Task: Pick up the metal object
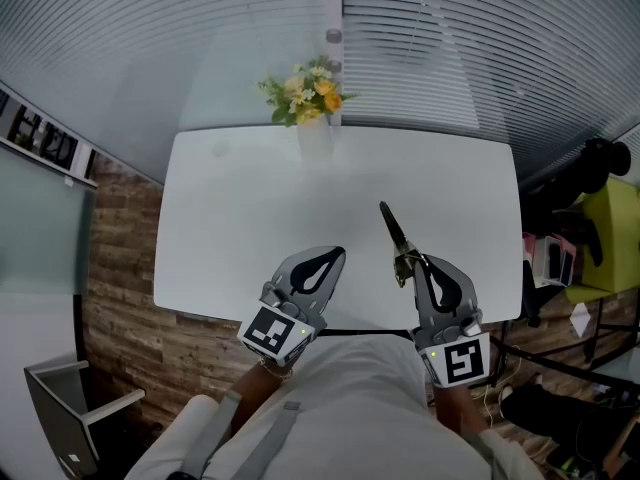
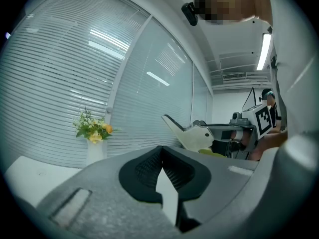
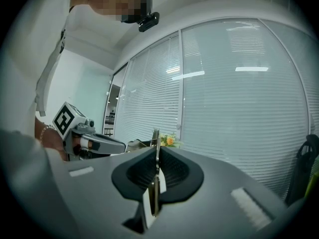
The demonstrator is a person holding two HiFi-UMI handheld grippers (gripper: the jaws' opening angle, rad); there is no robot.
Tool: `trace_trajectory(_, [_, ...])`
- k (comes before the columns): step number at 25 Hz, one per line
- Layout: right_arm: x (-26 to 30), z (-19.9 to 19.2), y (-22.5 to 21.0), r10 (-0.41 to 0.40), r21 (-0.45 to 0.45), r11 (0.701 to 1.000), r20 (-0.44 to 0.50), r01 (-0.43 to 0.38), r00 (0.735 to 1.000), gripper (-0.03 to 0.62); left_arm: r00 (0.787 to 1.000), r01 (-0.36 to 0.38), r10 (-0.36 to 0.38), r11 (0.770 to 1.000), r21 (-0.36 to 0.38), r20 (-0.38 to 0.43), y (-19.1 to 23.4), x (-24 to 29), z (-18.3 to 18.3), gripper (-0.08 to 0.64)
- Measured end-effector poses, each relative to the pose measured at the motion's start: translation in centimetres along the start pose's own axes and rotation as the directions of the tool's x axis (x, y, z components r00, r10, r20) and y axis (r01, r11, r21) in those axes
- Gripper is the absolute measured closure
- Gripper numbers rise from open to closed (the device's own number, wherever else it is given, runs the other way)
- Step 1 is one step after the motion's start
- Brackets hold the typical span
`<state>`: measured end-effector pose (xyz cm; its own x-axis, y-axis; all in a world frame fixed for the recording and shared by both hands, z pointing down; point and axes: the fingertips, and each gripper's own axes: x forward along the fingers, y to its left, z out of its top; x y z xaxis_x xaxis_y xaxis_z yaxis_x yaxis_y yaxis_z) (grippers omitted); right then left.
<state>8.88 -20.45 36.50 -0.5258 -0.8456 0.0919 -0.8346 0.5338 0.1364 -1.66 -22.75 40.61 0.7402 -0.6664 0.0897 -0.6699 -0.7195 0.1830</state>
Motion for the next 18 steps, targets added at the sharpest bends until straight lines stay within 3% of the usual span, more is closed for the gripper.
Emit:
trace_trajectory(8, [0.25, 0.21, -0.15, -0.016, 0.031, 0.999, 0.000, 0.016, 1.000, 0.584, 1.000, -0.004, 0.004, 1.000, -0.001, -0.001, 0.15, 0.05, 0.23, 0.557])
trace_trajectory(18, [0.16, -0.08, -0.30, -0.012, 0.002, 1.000, 0.001, 0.012, 1.000, 0.584, 1.000, -0.009, 0.009, 1.000, 0.000, 0.004, 0.31, -0.26, 0.04, 0.557])
